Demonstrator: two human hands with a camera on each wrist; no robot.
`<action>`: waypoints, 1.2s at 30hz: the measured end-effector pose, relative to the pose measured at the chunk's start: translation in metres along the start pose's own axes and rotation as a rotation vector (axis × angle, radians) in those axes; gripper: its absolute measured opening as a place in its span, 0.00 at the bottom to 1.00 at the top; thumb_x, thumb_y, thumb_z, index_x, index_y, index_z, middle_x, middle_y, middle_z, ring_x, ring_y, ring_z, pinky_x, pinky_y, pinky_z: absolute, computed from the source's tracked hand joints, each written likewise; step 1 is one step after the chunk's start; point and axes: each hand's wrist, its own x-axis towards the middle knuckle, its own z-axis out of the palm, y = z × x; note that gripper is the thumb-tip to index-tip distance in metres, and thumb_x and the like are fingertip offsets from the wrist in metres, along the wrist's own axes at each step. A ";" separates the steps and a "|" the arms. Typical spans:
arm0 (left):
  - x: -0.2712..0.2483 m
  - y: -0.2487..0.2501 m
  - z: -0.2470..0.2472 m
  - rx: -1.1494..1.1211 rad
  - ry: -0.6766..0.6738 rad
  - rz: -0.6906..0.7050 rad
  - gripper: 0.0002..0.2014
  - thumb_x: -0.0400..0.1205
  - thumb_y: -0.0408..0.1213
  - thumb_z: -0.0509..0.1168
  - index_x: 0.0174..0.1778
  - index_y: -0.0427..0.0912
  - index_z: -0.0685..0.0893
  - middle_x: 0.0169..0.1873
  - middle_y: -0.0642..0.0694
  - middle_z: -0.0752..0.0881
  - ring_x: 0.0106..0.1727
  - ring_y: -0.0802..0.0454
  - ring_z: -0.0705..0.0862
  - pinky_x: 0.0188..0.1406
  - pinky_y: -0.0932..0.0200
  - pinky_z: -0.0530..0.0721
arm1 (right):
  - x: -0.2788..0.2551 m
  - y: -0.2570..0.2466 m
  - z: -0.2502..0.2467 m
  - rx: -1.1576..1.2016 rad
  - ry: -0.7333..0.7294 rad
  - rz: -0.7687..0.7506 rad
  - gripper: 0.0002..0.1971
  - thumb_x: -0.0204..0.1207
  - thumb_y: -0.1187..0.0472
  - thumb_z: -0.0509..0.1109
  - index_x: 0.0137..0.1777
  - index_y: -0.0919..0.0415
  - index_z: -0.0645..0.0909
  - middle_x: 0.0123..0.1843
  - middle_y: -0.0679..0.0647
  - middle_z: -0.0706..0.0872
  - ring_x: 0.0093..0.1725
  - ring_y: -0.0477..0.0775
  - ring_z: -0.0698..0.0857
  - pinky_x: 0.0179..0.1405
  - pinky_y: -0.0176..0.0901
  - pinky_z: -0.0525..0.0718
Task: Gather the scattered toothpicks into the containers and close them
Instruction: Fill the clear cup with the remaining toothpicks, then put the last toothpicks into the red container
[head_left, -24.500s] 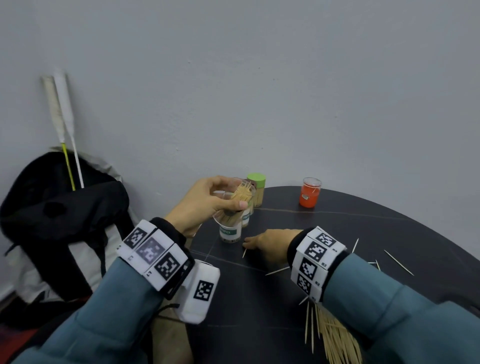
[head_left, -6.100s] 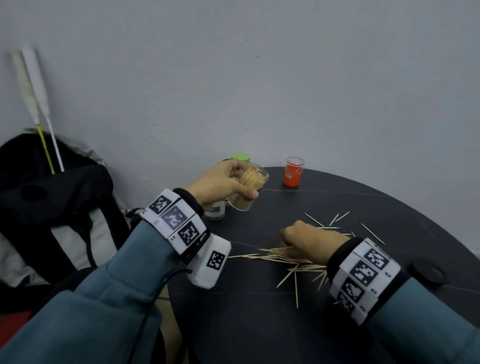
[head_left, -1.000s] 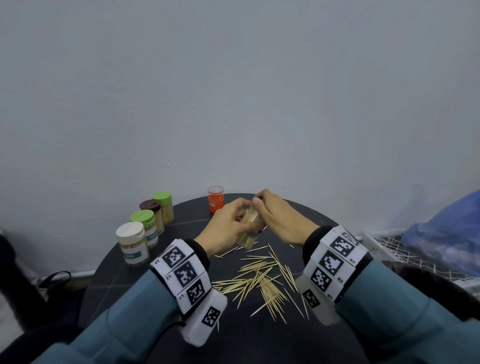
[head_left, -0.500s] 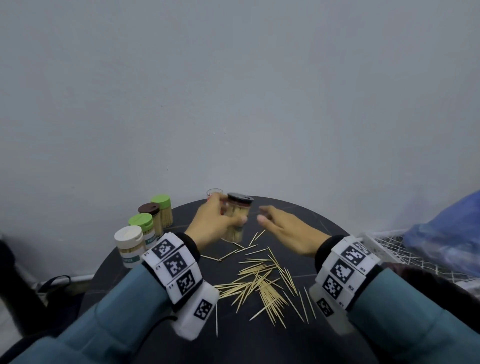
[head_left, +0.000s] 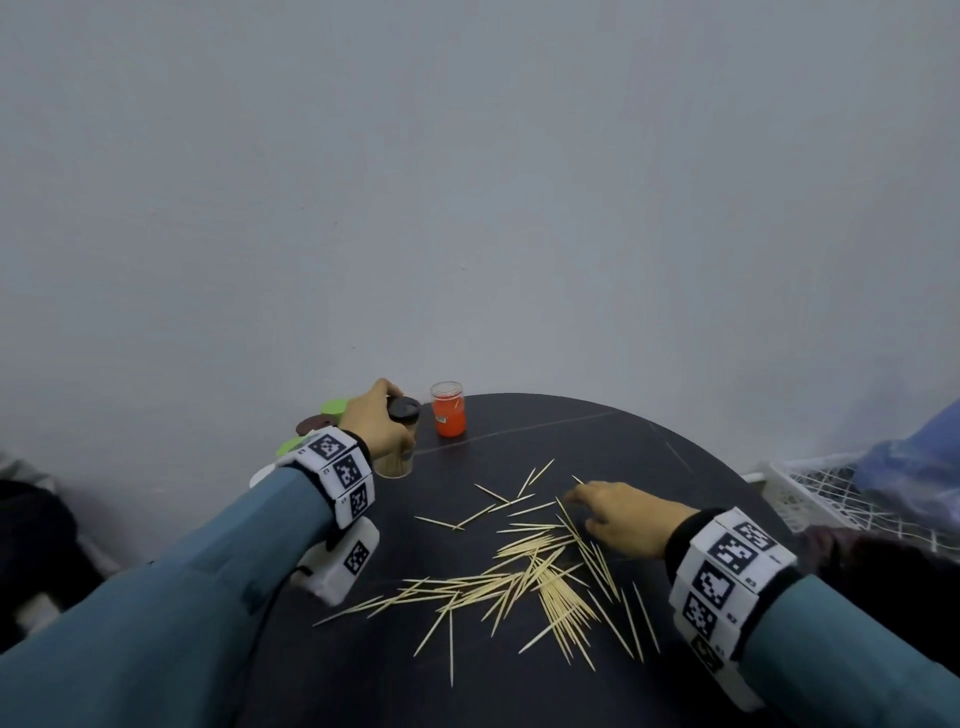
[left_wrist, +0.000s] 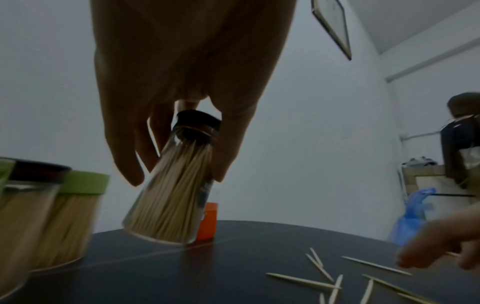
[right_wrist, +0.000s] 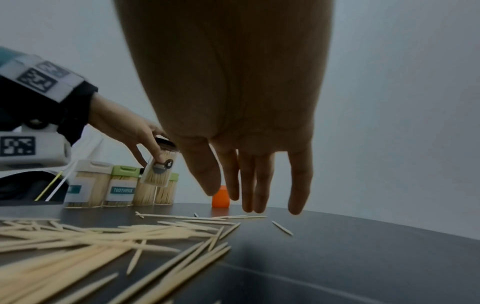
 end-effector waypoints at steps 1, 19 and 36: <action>0.004 -0.003 0.001 0.026 -0.004 -0.018 0.29 0.67 0.24 0.76 0.62 0.38 0.75 0.56 0.37 0.82 0.50 0.45 0.76 0.44 0.56 0.75 | 0.001 0.000 0.000 0.007 0.000 -0.001 0.23 0.83 0.66 0.54 0.78 0.60 0.62 0.77 0.57 0.68 0.76 0.54 0.68 0.75 0.46 0.67; 0.039 0.001 0.038 0.365 0.035 -0.040 0.35 0.70 0.33 0.78 0.71 0.34 0.70 0.66 0.34 0.76 0.67 0.38 0.76 0.63 0.47 0.78 | 0.007 0.003 0.005 0.012 -0.078 0.089 0.19 0.83 0.64 0.56 0.73 0.66 0.67 0.73 0.62 0.73 0.71 0.59 0.73 0.69 0.49 0.72; 0.093 0.048 0.092 0.719 -0.087 0.055 0.24 0.81 0.38 0.64 0.73 0.39 0.69 0.69 0.36 0.73 0.70 0.37 0.73 0.64 0.45 0.74 | 0.013 0.004 0.005 0.008 -0.051 0.059 0.20 0.83 0.62 0.58 0.74 0.66 0.66 0.73 0.61 0.71 0.72 0.59 0.72 0.69 0.48 0.71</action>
